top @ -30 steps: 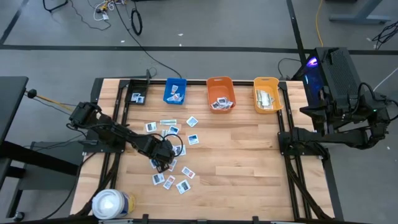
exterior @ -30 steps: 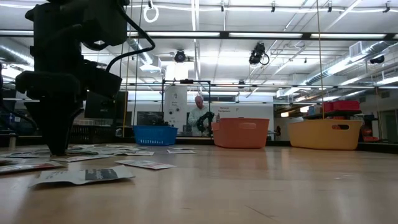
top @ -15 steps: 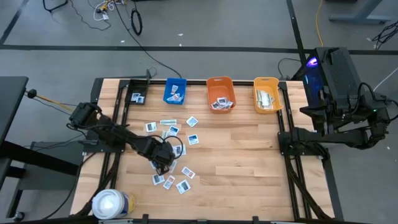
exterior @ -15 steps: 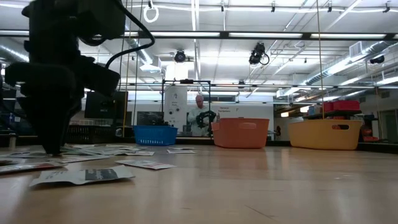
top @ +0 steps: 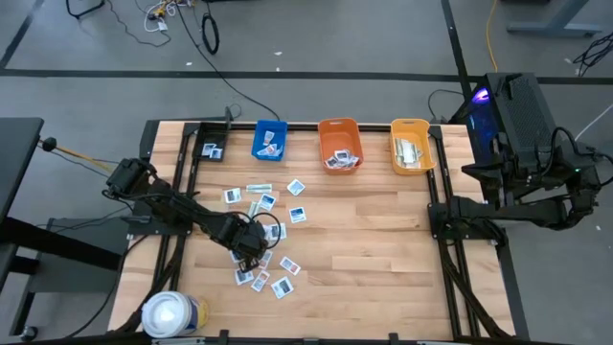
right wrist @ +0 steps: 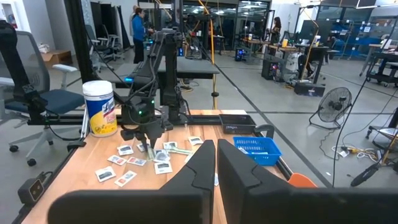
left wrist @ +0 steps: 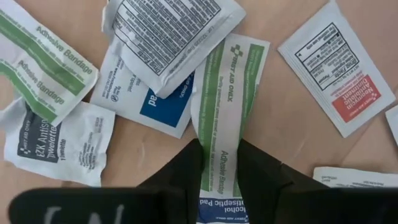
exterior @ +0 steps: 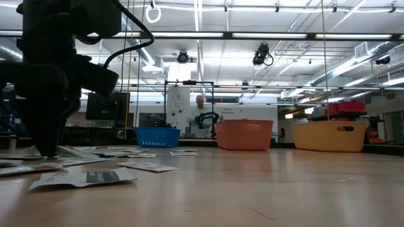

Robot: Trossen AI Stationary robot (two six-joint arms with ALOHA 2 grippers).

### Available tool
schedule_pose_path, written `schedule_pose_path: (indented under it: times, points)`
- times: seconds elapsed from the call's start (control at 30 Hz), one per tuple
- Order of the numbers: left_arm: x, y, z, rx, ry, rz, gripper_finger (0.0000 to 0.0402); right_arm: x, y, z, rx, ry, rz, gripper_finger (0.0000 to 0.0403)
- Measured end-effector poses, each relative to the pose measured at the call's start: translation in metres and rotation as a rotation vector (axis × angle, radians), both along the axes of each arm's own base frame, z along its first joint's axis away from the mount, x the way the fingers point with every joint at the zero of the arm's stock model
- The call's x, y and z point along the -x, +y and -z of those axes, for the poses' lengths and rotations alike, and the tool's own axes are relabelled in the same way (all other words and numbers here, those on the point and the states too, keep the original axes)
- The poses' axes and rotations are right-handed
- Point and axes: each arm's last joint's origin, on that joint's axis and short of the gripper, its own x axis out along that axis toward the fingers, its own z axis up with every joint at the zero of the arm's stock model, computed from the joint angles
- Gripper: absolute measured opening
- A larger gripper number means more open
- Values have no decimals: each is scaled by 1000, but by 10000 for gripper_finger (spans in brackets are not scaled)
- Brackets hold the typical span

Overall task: Pick & Place First Aid Supplies
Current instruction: Put the bandage into the yellow bin

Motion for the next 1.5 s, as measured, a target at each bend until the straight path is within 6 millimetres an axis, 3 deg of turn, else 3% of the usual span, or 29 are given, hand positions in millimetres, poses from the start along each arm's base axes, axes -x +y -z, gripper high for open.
schedule_pose_path:
  times: [0.33,0.8,1.0,1.23,1.5]
  points:
    - [-5,-4,-20,-15,54,42,96,0,0,0,0,0,0,23]
    - [-32,-8,-80,-184,-77,99,96,0,0,0,0,0,0,23]
    - [-50,9,-106,-306,-164,116,96,0,0,0,0,0,0,23]
    - [-68,43,-132,-428,-210,161,96,0,0,0,0,0,0,23]
    - [-85,84,-146,-528,-271,158,96,0,0,0,0,0,0,23]
